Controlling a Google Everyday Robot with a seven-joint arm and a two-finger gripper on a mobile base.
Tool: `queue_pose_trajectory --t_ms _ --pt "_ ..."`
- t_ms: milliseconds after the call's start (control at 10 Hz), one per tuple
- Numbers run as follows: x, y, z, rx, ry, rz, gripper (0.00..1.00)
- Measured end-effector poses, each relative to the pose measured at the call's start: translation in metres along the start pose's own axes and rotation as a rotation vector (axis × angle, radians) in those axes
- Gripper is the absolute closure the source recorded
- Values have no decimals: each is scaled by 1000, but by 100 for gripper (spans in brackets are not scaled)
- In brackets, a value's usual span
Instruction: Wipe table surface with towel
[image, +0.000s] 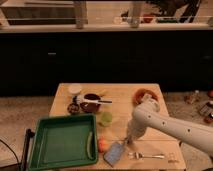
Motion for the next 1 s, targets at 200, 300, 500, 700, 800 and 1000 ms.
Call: queue_pose_trajectory --t_ms 200,300,500,700,800,1000 --pt "16 3 -5 9 12 39 100" --pt "28 -3 -10 22 24 65 100" --pt "51 -25 -16 43 45 96 100" --pt "67 -49 -20 56 57 112 100" --pt "68 -59 -21 61 60 112 100" --pt "56 -80 -20 63 58 85 100"
